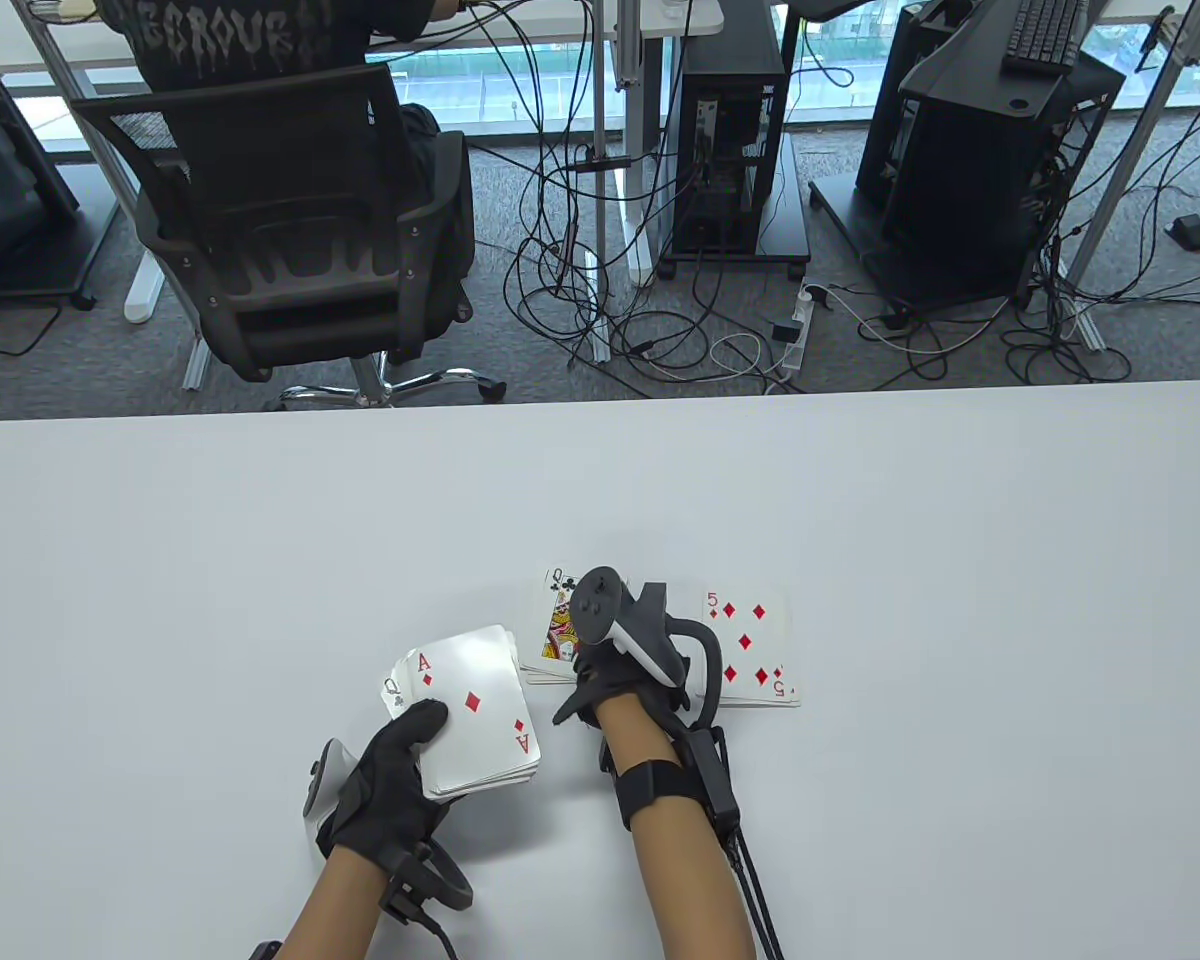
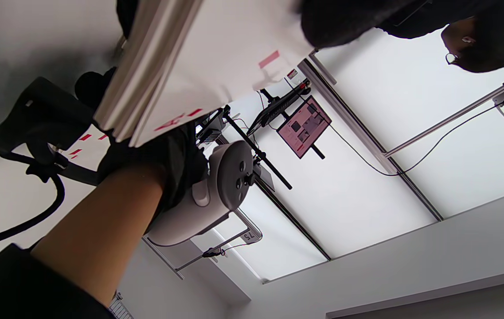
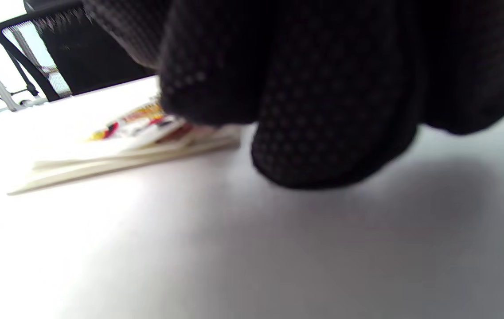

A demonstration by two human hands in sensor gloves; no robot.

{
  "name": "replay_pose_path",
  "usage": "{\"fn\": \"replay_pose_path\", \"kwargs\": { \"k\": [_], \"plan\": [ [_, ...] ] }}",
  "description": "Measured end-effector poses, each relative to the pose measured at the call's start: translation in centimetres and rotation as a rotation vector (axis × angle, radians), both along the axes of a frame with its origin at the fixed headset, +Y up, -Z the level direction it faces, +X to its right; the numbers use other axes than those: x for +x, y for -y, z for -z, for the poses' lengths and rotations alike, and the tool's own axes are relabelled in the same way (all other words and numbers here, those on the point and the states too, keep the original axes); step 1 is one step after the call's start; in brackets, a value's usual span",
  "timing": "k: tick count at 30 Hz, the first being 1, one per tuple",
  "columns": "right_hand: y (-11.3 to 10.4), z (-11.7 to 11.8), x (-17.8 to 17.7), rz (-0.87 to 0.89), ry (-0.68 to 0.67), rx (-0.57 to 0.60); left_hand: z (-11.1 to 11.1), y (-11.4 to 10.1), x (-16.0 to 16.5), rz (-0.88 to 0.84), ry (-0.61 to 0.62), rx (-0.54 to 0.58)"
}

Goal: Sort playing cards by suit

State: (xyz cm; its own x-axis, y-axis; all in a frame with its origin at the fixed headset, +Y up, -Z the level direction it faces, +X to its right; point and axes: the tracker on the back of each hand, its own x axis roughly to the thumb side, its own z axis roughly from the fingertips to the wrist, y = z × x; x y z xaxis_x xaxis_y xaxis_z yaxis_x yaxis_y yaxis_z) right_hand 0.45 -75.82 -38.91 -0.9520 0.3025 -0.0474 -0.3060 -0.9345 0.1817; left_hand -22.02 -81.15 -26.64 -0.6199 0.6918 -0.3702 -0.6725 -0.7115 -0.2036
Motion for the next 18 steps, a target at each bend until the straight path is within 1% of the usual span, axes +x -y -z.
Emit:
{"fn": "replay_pose_path", "kwargs": {
  "k": [4, 7, 10, 12, 15, 18],
  "plan": [
    [-1.0, -1.6, 0.8, 0.166, -0.064, 0.104, 0.0, 0.0, 0.0, 0.004, 0.001, 0.002],
    [-1.7, -3.3, 1.5, 0.349, -0.113, 0.164, 0.0, 0.0, 0.0, 0.007, 0.007, 0.000],
    [-2.3, -5.0, 1.9, 0.518, -0.162, 0.193, -0.1, 0.1, 0.1, 0.010, 0.013, 0.000],
    [-2.7, -6.5, 1.9, 0.627, -0.228, 0.209, -0.1, 0.1, 0.1, 0.009, 0.014, -0.001],
    [-2.8, -8.3, 1.6, 0.663, -0.288, 0.177, -0.1, 0.2, 0.2, 0.014, 0.017, -0.002],
    [-2.9, -9.8, 0.7, 0.637, -0.373, 0.148, -0.1, 0.3, 0.3, 0.017, 0.025, -0.004]
  ]
}}
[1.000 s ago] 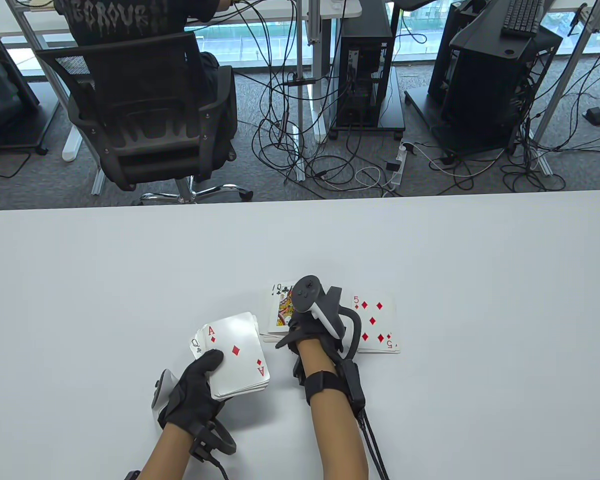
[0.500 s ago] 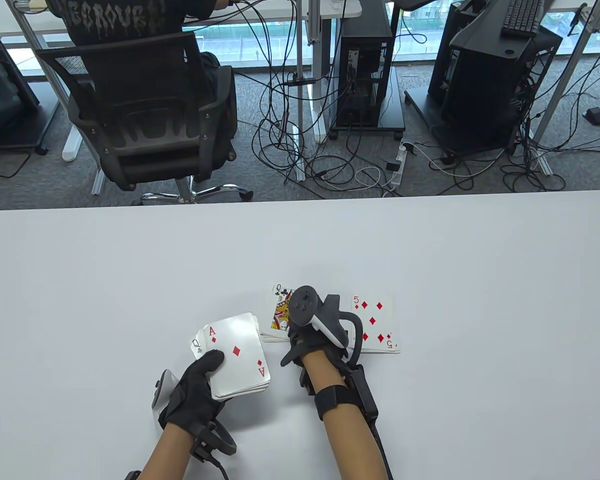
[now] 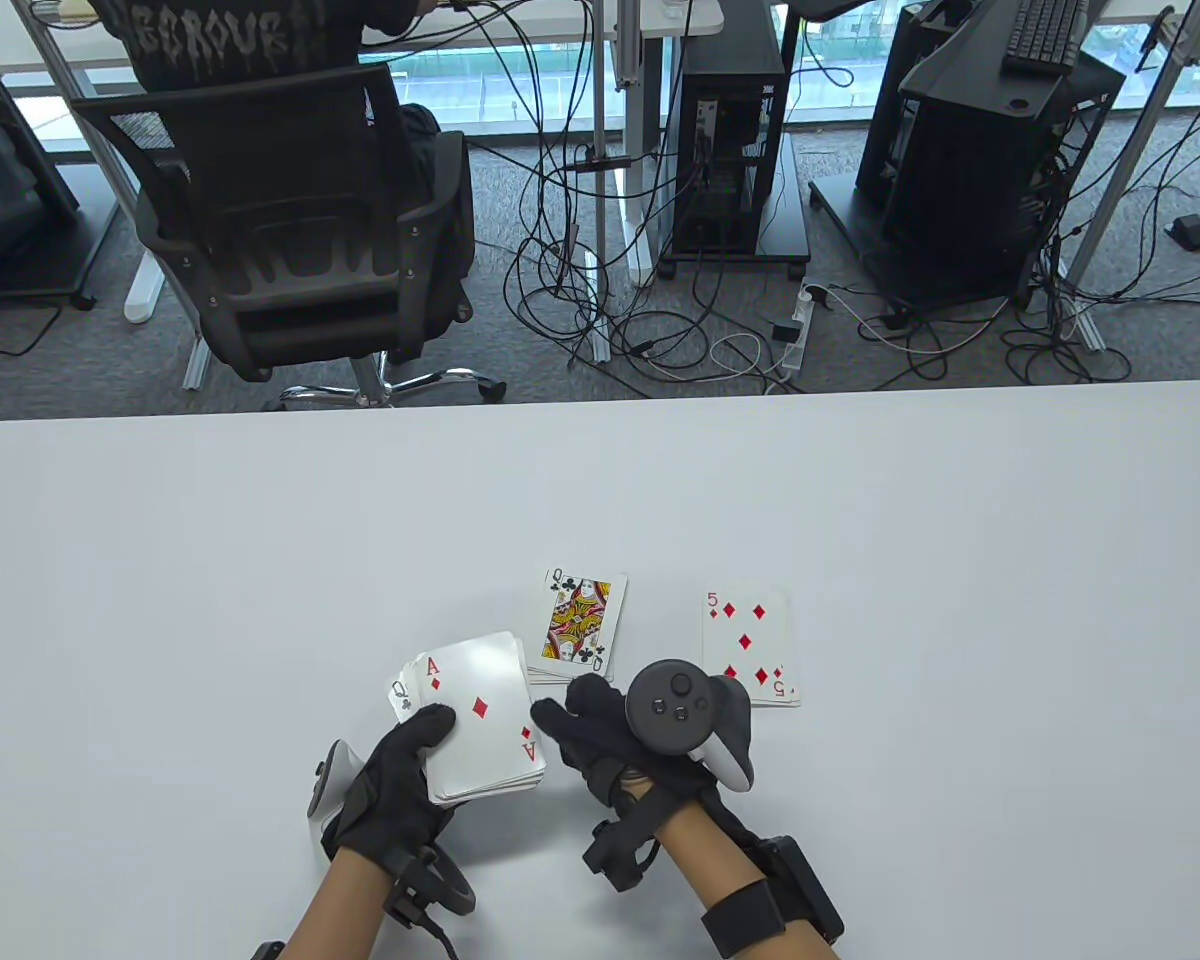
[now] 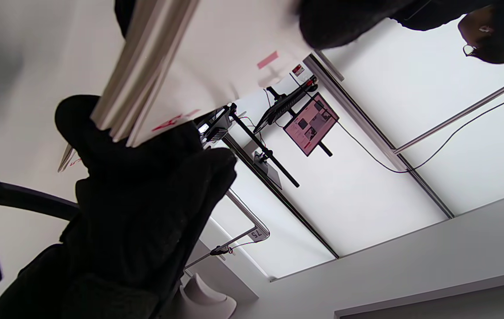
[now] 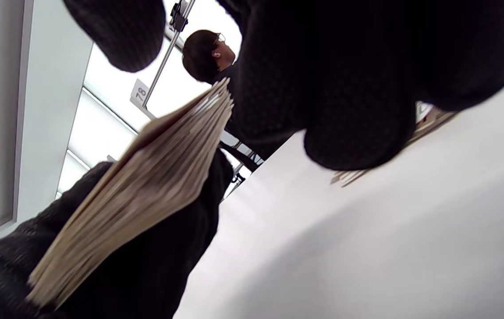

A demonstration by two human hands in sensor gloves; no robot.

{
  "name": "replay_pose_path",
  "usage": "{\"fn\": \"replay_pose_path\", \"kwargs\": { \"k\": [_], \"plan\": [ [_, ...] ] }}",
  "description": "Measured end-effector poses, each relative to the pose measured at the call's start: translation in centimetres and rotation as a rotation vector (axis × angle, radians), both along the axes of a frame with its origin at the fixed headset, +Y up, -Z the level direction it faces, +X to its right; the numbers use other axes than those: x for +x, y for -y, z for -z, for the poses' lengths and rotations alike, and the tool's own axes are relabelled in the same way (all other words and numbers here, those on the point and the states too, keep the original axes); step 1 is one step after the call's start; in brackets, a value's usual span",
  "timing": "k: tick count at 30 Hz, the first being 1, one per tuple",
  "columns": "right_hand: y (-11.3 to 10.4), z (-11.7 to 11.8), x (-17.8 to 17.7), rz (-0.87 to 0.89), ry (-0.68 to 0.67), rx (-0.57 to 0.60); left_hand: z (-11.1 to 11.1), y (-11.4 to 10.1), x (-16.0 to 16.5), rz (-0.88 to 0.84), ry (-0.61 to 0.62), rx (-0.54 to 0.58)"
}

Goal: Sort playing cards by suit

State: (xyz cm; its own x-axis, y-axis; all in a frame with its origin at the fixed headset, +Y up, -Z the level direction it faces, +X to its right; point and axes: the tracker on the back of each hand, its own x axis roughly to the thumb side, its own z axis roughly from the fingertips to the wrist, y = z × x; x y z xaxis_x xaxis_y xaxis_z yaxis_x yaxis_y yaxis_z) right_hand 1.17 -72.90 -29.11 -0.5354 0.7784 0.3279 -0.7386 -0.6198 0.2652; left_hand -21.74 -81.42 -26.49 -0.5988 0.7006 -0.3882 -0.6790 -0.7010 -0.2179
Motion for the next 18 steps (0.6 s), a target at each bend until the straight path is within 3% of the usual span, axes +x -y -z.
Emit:
{"fn": "replay_pose_path", "kwargs": {
  "k": [5, 8, 12, 18],
  "plan": [
    [0.0, -1.2, -1.8, -0.065, -0.040, 0.045, -0.1, -0.1, 0.4, 0.004, 0.025, 0.012],
    [0.1, -1.3, -2.0, -0.113, 0.007, 0.104, -0.2, -0.3, 0.6, 0.004, 0.035, 0.024],
    [0.4, -1.0, -1.2, 0.048, 0.084, 0.065, -0.1, -0.4, 0.9, -0.027, 0.059, 0.043],
    [0.7, -0.7, -0.1, 0.147, 0.087, 0.014, -0.2, -0.7, 1.4, -0.030, 0.083, 0.063]
  ]
}}
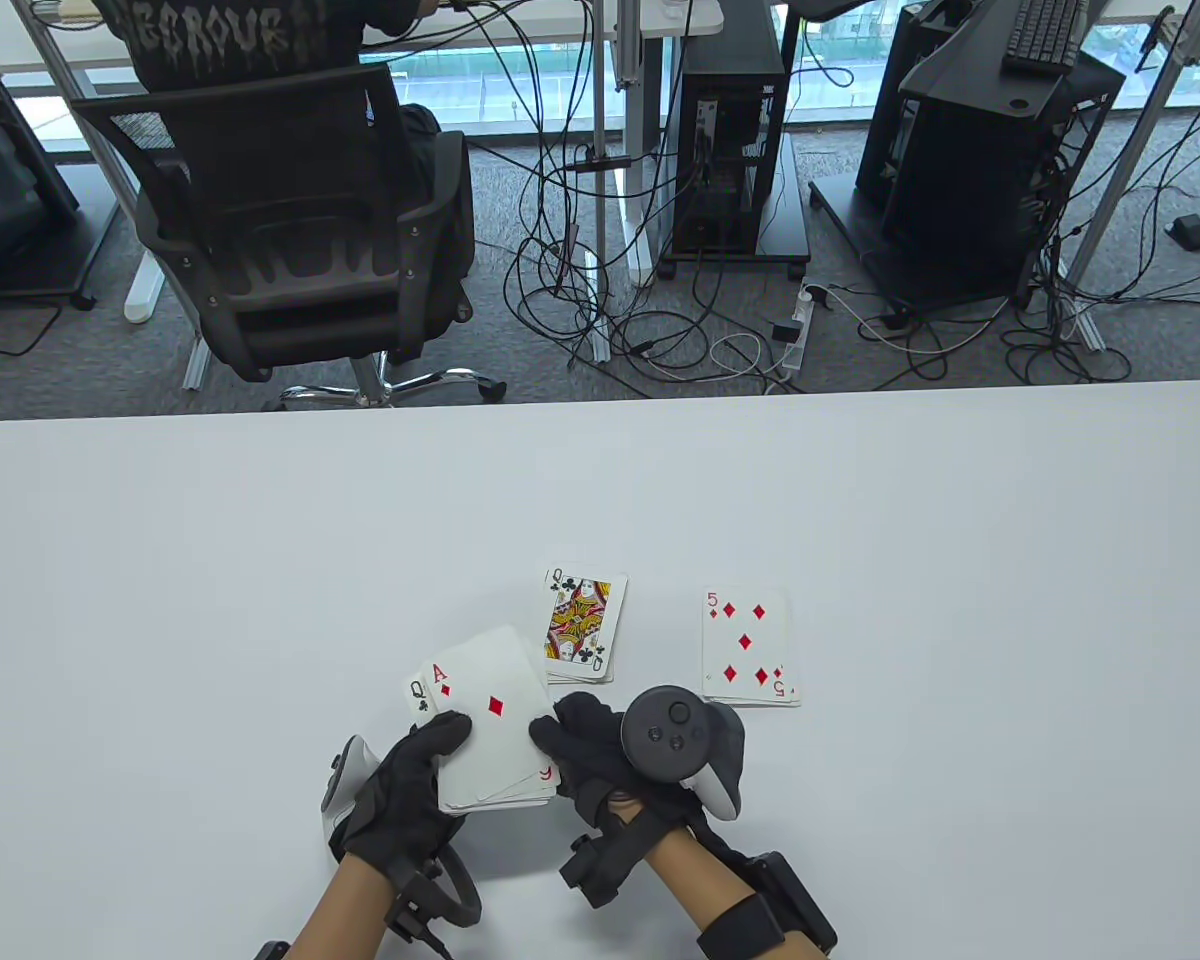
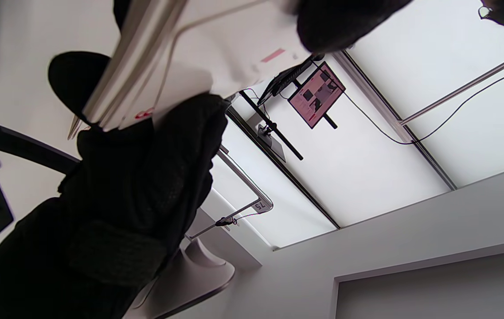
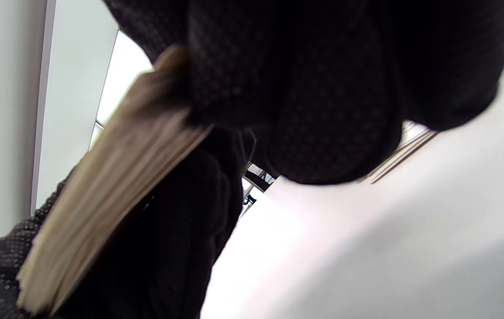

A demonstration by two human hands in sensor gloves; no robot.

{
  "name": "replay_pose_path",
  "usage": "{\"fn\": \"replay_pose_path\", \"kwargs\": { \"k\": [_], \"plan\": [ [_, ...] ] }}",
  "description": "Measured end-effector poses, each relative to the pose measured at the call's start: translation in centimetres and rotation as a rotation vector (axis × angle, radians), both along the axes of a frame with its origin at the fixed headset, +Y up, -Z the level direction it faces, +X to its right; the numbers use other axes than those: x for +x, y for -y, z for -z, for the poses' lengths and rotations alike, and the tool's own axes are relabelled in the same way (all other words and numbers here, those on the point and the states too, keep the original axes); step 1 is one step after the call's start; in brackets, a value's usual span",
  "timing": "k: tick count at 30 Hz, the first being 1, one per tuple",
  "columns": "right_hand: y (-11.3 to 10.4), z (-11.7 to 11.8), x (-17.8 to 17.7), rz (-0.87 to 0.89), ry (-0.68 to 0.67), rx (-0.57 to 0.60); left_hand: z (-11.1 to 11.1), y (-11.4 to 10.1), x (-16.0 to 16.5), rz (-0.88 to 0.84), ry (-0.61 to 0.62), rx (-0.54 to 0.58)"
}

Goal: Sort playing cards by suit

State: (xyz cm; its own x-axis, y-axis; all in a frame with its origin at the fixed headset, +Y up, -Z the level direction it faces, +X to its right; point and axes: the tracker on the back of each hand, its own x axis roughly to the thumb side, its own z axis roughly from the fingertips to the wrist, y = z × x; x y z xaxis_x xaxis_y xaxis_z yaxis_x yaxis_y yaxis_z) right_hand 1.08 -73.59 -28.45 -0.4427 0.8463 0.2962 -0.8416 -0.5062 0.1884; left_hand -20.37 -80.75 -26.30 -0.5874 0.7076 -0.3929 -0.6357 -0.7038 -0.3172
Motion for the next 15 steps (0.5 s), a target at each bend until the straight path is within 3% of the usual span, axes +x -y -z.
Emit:
{"fn": "replay_pose_path", "kwargs": {
  "k": [7, 15],
  "plan": [
    [0.3, 1.0, 1.7, 0.127, 0.052, -0.124, 0.1, 0.1, 0.0, -0.013, -0.003, 0.019],
    [-0.3, 3.5, 6.7, 0.131, 0.192, -0.142, 0.2, 0.0, -0.1, -0.026, -0.022, 0.006]
  ]
}}
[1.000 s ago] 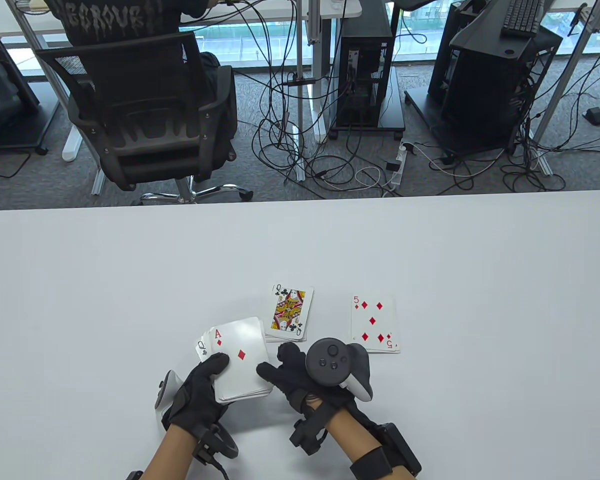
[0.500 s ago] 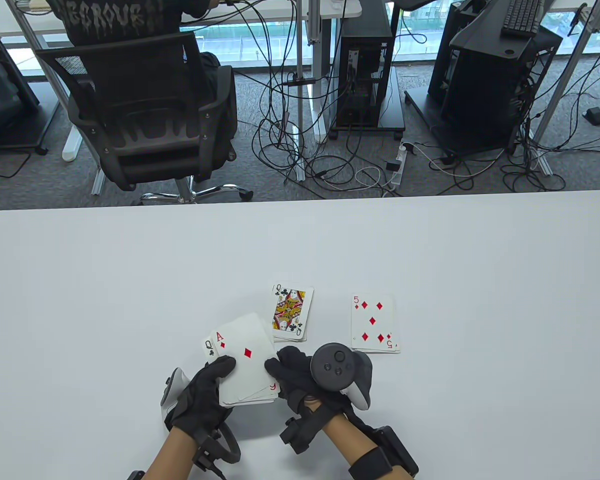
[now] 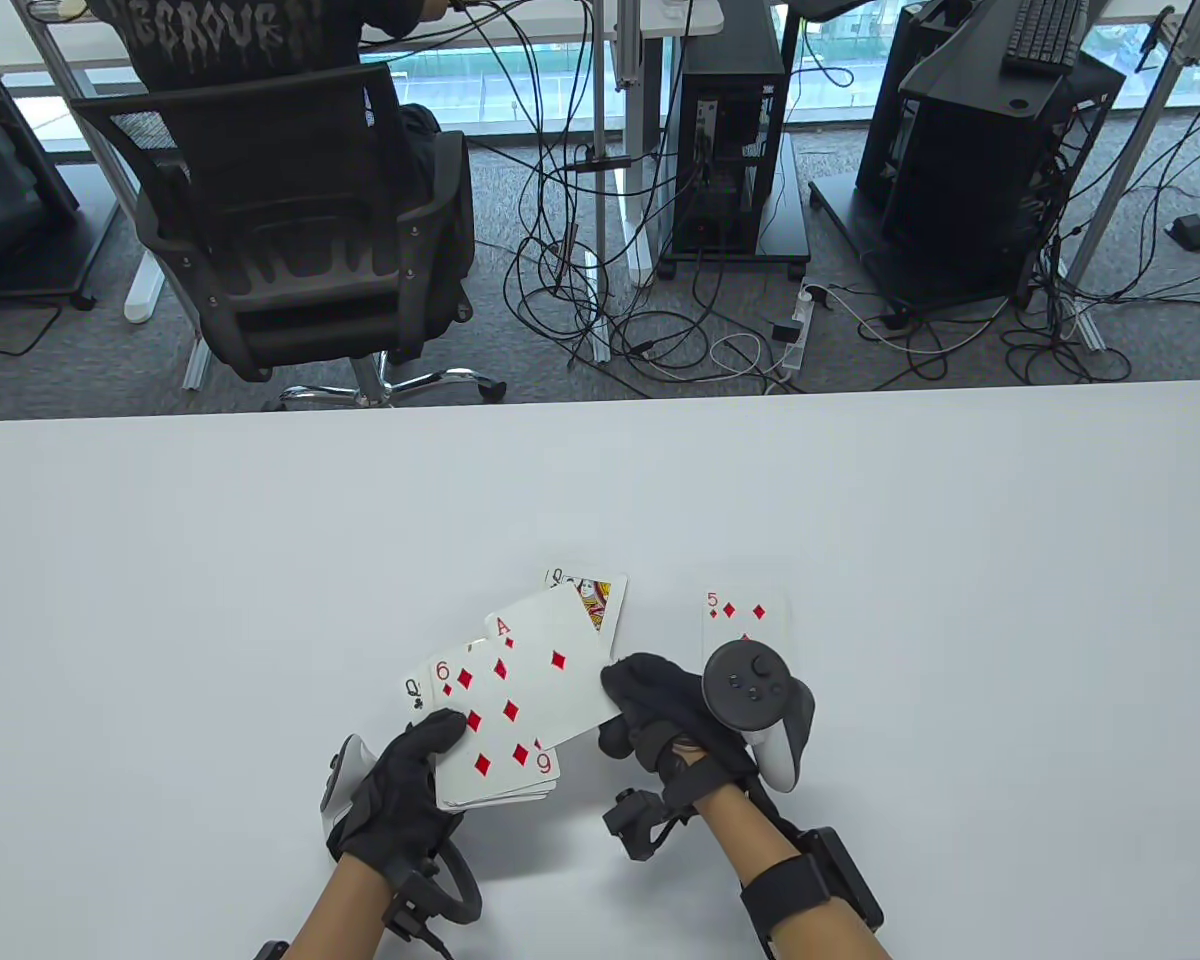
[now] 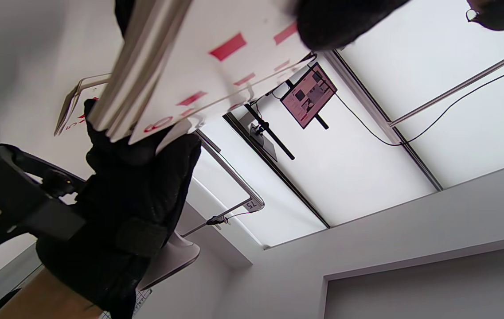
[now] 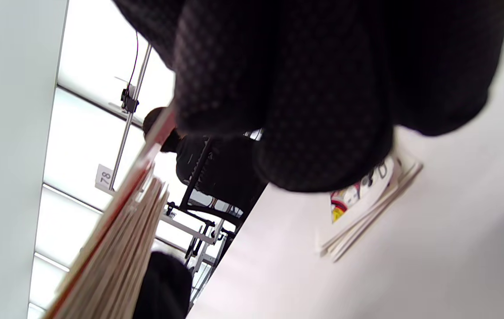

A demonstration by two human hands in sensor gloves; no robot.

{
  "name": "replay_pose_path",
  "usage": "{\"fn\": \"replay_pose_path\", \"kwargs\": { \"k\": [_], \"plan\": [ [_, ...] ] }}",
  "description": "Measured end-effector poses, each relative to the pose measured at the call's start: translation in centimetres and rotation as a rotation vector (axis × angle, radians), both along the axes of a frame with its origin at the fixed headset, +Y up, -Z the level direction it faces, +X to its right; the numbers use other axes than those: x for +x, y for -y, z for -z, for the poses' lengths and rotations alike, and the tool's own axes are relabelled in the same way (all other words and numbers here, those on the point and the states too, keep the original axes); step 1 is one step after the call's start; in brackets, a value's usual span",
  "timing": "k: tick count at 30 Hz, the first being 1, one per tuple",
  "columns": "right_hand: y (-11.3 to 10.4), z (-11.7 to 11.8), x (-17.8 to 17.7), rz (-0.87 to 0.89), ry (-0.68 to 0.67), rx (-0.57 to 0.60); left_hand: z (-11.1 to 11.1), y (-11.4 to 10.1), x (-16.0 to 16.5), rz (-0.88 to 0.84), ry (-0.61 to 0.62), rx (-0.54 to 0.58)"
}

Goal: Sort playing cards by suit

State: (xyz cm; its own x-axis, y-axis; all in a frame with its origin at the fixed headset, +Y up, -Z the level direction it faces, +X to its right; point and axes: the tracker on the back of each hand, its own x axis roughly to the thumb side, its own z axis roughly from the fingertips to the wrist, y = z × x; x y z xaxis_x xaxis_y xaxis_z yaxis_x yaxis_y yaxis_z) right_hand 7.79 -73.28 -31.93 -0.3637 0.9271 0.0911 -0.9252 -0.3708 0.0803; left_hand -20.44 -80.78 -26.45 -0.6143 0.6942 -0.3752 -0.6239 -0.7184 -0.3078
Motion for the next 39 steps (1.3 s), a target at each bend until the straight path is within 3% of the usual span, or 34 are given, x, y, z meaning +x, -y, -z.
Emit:
{"fn": "replay_pose_path", "kwargs": {
  "k": [4, 8, 11, 18, 30, 33, 37, 39],
  "plan": [
    [0.0, 1.6, 3.8, -0.017, 0.162, -0.037, 0.0, 0.0, 0.0, 0.005, -0.007, -0.008],
    [0.8, 2.7, 7.6, -0.221, 0.356, -0.104, -0.1, 0.0, -0.1, 0.013, -0.009, -0.016],
    [1.5, 3.0, 9.1, -0.368, 0.416, -0.144, -0.1, 0.0, -0.1, 0.018, -0.010, -0.020],
    [2.9, 3.8, 9.0, -0.809, 0.382, -0.263, -0.1, 0.0, -0.2, 0.032, -0.011, -0.028],
    [3.6, 4.6, 7.1, -1.180, 0.318, -0.415, -0.1, 0.1, -0.2, 0.038, -0.010, -0.031],
    [3.1, 4.4, 7.0, -1.188, 0.331, -0.379, -0.1, 0.1, -0.3, 0.037, -0.009, -0.029],
    [1.1, 4.0, 5.4, -1.170, 0.270, -0.182, -0.1, 0.2, -0.2, 0.041, -0.009, -0.035],
    [0.1, 3.4, 4.0, -1.079, 0.207, -0.072, -0.1, 0.3, -0.2, 0.042, -0.009, -0.039]
  ]
}}
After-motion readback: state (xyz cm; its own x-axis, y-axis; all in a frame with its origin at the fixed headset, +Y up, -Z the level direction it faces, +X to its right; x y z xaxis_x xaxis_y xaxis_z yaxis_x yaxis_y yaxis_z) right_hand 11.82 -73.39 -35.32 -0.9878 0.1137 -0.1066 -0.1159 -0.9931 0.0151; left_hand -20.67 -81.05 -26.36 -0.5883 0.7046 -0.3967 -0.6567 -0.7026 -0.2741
